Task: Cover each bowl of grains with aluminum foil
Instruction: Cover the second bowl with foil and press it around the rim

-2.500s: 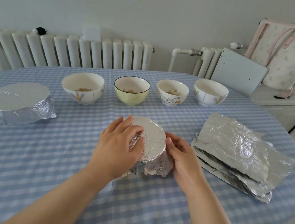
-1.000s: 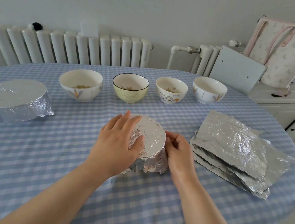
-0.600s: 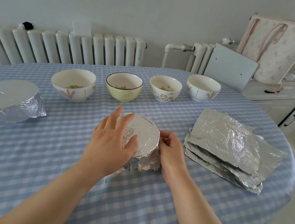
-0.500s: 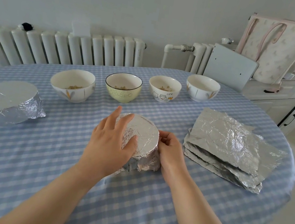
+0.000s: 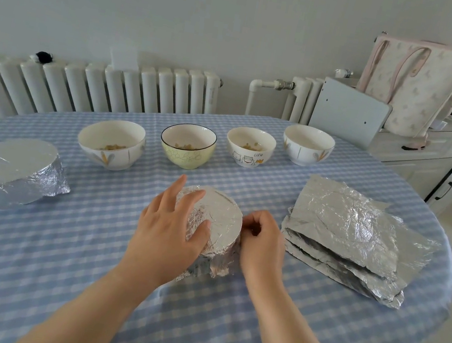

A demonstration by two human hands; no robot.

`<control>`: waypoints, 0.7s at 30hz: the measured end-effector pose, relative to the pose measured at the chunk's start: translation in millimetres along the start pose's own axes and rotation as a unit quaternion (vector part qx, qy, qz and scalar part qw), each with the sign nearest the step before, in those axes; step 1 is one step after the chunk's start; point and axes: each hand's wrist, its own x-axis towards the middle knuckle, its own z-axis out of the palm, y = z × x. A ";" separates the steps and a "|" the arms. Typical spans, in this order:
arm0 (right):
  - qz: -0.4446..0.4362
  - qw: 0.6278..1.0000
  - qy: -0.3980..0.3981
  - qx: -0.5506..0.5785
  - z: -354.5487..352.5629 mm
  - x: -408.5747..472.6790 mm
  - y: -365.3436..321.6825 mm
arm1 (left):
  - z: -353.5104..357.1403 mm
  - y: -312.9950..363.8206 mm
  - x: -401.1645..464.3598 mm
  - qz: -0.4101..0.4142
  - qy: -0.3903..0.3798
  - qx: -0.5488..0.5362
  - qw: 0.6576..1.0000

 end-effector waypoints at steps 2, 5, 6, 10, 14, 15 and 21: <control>-0.003 1.000 -0.005 -0.006 -5.2 -2.7 -1.3 | -0.3 -0.3 -0.3 0.001 0.001 0.003 1.000; 0.007 0.999 -0.041 0.015 -10.4 -9.9 -3.1 | -0.6 0.2 0.0 0.000 0.000 0.002 1.000; -0.002 0.999 -0.047 0.015 -11.6 -12.9 -3.2 | -0.8 0.5 0.1 0.000 -0.001 0.003 1.000; -0.013 0.998 -0.054 0.007 -14.2 -21.7 -5.4 | -0.3 0.2 0.2 0.000 0.000 0.001 1.000; -0.025 0.996 -0.056 -0.060 -15.6 -21.8 -10.8 | -0.9 1.5 0.7 -0.004 -0.002 -0.012 1.000; -0.031 0.994 -0.057 -0.083 -15.8 -21.3 -12.7 | -1.1 1.8 0.9 -0.006 -0.003 -0.020 1.000; -0.043 0.984 -0.072 -0.156 -17.0 -19.1 -22.0 | -3.5 3.5 -1.2 -0.030 -0.004 -0.064 0.997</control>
